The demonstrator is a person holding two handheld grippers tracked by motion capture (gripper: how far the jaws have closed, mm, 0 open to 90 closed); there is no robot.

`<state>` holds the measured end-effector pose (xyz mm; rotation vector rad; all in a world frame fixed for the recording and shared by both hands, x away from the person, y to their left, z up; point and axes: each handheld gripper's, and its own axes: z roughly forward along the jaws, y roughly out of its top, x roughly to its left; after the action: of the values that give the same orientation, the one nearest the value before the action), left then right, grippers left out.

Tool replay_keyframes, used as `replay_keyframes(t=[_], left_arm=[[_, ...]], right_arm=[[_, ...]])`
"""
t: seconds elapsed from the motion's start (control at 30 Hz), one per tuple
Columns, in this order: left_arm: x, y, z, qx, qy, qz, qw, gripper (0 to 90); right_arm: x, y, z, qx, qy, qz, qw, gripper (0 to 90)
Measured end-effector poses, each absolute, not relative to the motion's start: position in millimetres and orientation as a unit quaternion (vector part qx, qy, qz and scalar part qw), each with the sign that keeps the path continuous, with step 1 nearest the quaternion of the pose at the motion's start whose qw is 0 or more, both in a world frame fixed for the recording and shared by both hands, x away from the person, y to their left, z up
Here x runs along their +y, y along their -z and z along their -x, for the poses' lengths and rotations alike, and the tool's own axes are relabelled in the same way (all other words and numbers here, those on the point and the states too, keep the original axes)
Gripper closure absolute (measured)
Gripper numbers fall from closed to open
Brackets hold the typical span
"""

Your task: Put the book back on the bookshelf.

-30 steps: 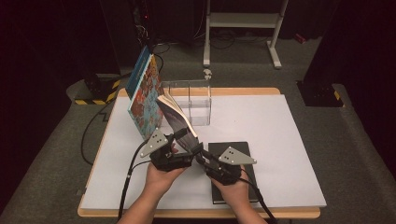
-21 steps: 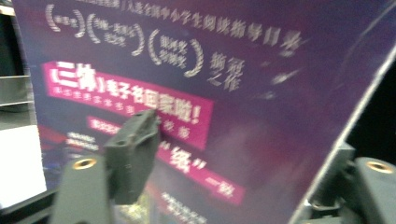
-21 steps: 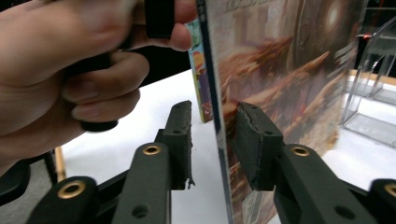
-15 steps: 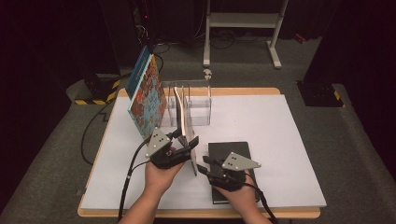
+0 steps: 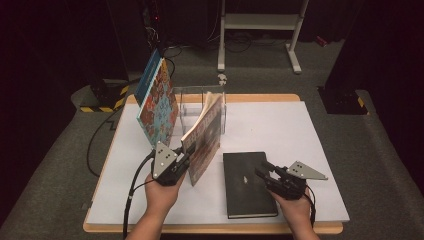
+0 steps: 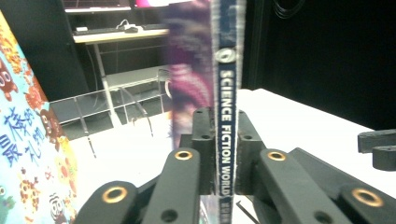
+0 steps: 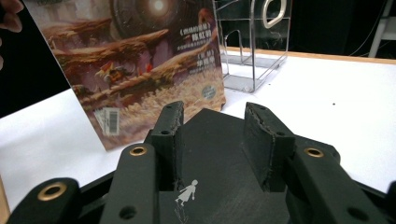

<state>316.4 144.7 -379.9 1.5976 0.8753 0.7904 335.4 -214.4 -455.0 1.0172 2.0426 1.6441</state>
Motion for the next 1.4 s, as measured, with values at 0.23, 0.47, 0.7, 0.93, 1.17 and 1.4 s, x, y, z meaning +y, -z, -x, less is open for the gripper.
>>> replay_keyframes(t=[0.23,0.47,0.7,0.93,1.17,1.4], left_arm=[[150,383,-314,0.35,-0.35,-0.677,0.545,83.6],[161,381,-313,0.343,-0.332,-0.686,0.549,82.9],[160,376,-326,0.351,-0.31,-0.684,0.559,72.9],[150,374,-344,0.35,-0.29,-0.689,0.565,71.7],[146,369,-344,0.354,-0.312,-0.69,0.549,83.4],[154,362,-344,0.366,-0.34,-0.668,0.552,84.0]], right_arm=[[-220,461,-338,0.713,-0.572,-0.372,0.161,59.0],[-229,467,-341,0.711,-0.554,-0.391,0.186,56.8],[-234,472,-345,0.711,-0.543,-0.404,0.191,56.9],[-233,473,-344,0.713,-0.544,-0.4,0.188,56.9],[-236,471,-345,0.708,-0.551,-0.4,0.185,57.1],[-239,470,-345,0.706,-0.554,-0.402,0.183,57.7]])
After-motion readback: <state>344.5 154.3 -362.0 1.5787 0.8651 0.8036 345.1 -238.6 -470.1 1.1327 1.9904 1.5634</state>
